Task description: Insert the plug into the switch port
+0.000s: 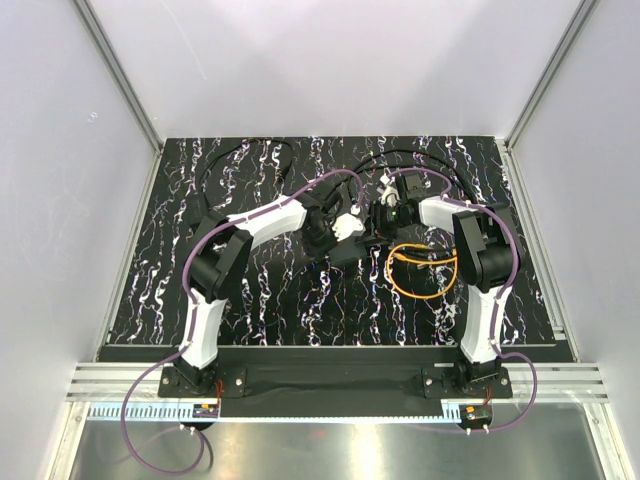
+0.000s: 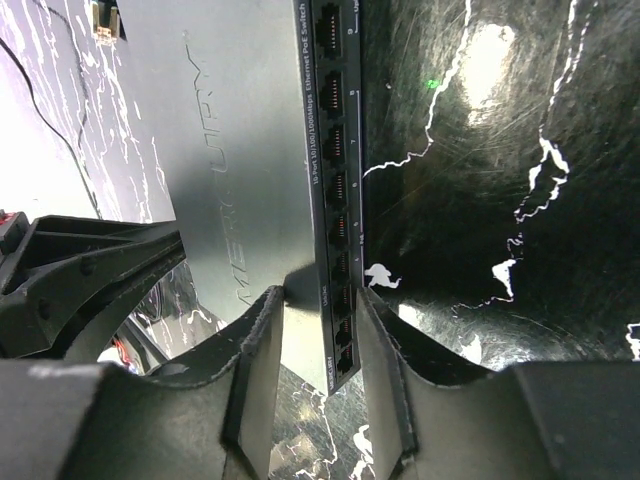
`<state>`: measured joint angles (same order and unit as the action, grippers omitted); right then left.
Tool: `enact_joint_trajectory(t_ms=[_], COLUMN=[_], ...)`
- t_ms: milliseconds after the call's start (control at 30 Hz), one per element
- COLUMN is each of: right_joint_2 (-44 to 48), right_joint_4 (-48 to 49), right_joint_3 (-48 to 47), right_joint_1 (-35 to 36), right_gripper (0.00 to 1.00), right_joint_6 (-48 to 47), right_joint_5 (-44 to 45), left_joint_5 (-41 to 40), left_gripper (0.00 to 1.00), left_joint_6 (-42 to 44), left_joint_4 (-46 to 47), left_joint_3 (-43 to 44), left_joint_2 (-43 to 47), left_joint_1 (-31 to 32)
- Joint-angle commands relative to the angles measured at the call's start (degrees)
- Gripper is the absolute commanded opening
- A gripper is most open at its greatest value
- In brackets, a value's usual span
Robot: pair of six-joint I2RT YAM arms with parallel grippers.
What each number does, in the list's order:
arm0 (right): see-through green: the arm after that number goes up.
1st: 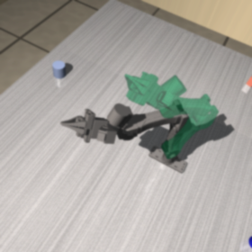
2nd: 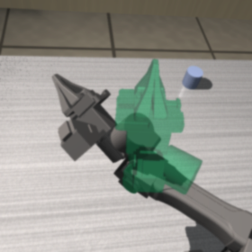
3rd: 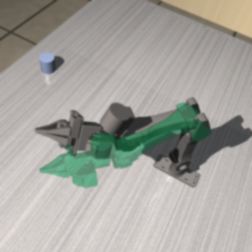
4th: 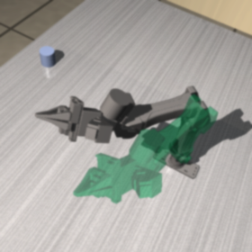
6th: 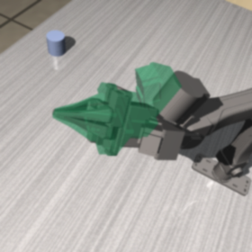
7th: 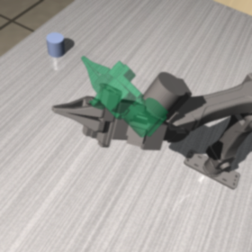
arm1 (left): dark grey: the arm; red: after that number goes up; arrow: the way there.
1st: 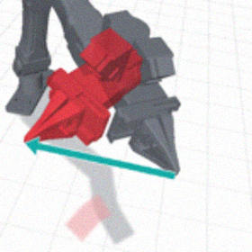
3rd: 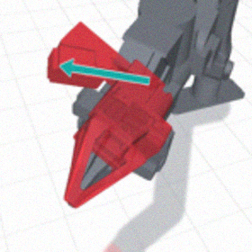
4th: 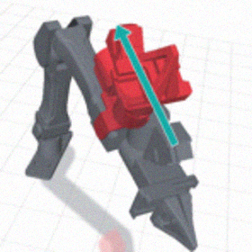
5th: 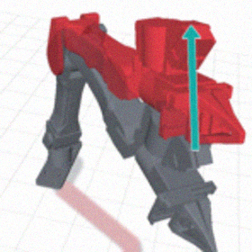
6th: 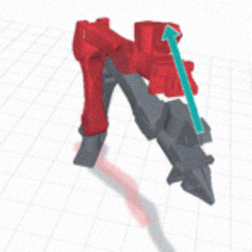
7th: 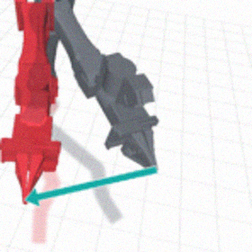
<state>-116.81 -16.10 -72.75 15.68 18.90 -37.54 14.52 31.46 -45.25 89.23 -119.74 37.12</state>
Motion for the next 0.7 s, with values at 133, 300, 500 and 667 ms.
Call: enact_joint_trajectory(t_ms=[133,300,500,667], right_joint_2=[-0.6,-0.7,-0.7,-0.8], right_joint_4=[2.6,2.6,3.0,3.1], right_joint_3=[-1.5,-1.3,-0.8,-0.9], right_joint_1=[-0.2,-0.1,-0.2,-0.1], right_gripper=[0.39,0.37,0.36,0.36], right_joint_6=[-0.1,-0.2,-0.5,-0.4], right_joint_5=[-1.8,-1.7,-1.8,-2.5], left_joint_5=[0.2,1.5,1.5,1.5], left_gripper=[0.00,0.00,0.00,0.00], left_joint_6=[-0.3,-0.3,-0.3,-0.3], left_joint_4=[3.9,3.3,3.2,3.0], left_joint_3=[2.5,3.2,3.7,4.4], left_joint_2=[1.1,1.4,2.3,2.5], left_joint_1=[0.2,0.3,0.3,0.3])
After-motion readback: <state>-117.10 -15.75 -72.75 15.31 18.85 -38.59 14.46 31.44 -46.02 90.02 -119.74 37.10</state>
